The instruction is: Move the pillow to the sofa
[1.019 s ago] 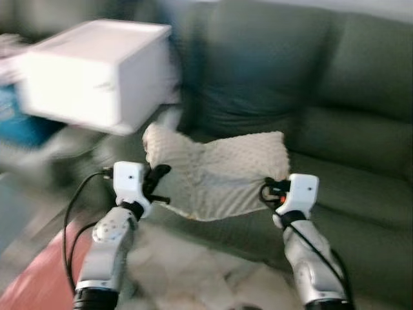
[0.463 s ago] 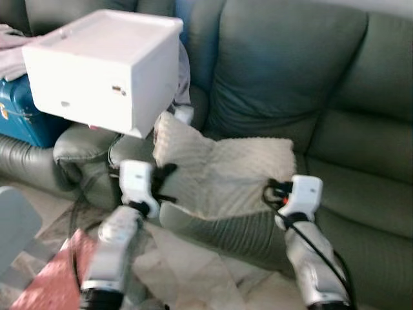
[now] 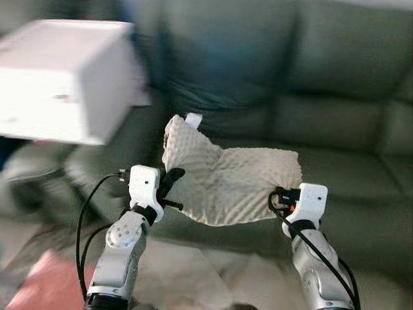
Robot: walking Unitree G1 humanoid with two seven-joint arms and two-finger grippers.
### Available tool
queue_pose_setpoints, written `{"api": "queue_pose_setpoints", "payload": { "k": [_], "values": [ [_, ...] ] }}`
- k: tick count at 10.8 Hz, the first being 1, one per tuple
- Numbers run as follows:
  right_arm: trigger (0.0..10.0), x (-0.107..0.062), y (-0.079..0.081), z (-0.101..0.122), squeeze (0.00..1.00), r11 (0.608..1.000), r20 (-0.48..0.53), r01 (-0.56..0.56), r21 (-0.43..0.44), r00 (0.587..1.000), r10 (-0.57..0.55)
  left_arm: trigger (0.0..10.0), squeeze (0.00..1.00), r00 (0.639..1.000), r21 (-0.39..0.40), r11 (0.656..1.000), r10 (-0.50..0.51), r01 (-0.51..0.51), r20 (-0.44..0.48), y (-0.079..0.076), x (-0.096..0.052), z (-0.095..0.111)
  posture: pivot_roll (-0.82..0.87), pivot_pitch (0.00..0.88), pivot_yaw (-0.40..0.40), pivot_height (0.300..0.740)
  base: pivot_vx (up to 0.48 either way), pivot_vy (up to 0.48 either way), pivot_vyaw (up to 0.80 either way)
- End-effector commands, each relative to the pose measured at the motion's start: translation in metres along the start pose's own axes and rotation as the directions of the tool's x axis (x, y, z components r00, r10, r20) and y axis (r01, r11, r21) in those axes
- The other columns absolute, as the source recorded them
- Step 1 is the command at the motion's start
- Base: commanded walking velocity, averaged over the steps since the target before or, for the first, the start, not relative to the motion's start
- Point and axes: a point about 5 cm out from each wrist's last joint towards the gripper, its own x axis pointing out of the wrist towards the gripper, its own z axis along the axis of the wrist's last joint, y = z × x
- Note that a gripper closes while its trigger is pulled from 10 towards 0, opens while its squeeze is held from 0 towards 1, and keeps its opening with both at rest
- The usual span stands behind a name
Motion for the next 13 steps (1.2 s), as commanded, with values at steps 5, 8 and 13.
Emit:
{"api": "queue_pose_setpoints", "payload": {
  "k": [5,8,13],
  "values": [
    [0.0,0.0024,0.0023,0.011,0.0,1.0,0.047,-0.009,0.002,0.999,0.009,10.0,0.0,0.998,0.005,0.999,-0.043,0.043,0.056,-0.0037,0.0053,0.0109,-0.05,0.0,-0.028,0.74,0.056,0.0,-0.3],
    [0.0,0.0016,0.0018,0.0117,0.0,1.0,0.05,-0.009,0.002,0.999,0.008,10.0,0.0,0.997,0.001,0.999,-0.049,0.049,0.06,-0.0054,0.0049,0.011,-0.05,0.0,-0.028,0.74,0.175,0.0,0.0],
    [0.0,0.0005,0.0019,0.0111,0.0,1.0,0.048,-0.009,-0.001,0.999,0.009,10.0,0.0,0.997,-0.003,0.998,-0.057,0.057,0.058,-0.0057,0.0043,0.0103,-0.05,0.0,-0.028,0.74,0.28,0.0,0.0]
  ]
}}
